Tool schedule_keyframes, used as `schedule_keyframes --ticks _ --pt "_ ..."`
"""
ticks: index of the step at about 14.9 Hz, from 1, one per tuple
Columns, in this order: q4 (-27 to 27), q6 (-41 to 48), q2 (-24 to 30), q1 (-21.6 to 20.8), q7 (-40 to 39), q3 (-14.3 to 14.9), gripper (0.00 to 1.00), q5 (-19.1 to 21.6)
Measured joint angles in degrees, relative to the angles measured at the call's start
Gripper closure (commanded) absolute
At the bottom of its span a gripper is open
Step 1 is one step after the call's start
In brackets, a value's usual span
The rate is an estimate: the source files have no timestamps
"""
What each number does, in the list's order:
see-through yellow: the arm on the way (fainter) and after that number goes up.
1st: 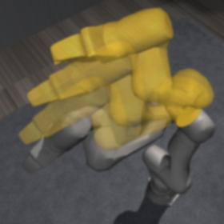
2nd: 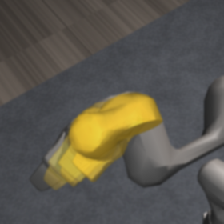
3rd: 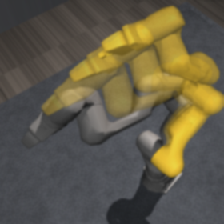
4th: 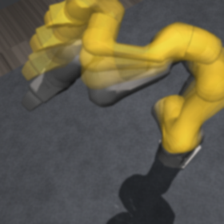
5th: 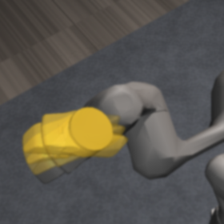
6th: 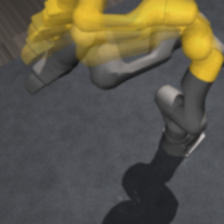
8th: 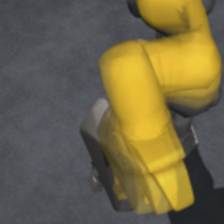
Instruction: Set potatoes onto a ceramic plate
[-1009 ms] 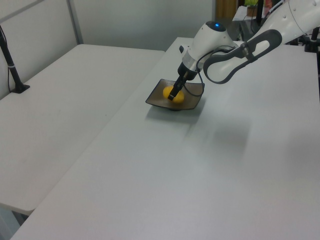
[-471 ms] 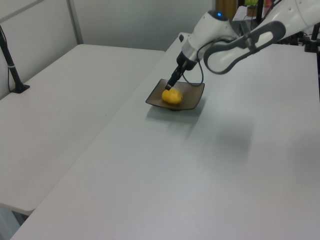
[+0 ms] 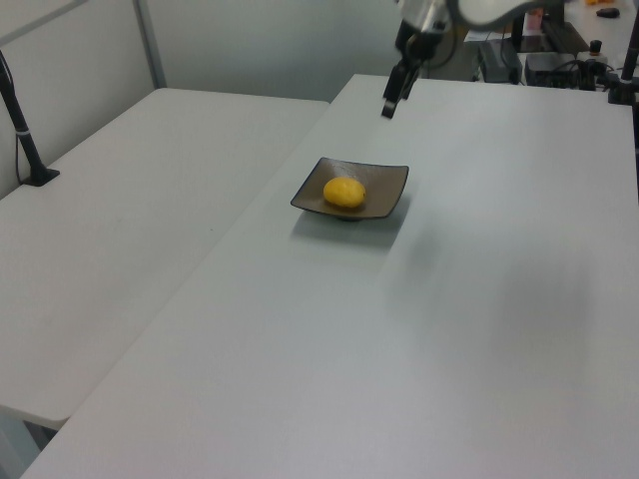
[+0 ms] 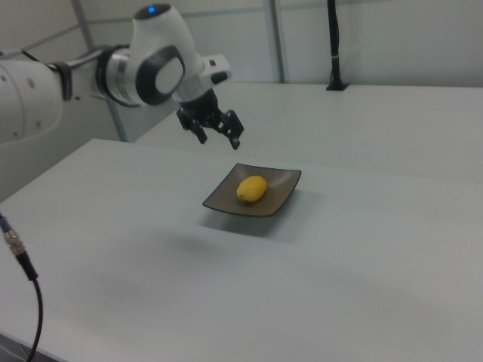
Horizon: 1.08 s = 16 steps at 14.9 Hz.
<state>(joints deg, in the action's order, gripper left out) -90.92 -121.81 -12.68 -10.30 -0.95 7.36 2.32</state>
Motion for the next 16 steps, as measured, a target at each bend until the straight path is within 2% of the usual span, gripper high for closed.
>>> schedule_keyframes --ticks 4,8,12,16 --pt "-0.22 13.29 8.18 1.58 0.31 0.09 0.0 0.0" --pt "-1.08 25.34 14.01 3.48 0.32 0.09 0.0 0.0" --pt "-2.45 29.26 17.36 5.03 0.32 -0.25 0.0 0.04" --pt "-5.89 29.29 18.43 5.07 0.61 -4.82 0.0 0.1"
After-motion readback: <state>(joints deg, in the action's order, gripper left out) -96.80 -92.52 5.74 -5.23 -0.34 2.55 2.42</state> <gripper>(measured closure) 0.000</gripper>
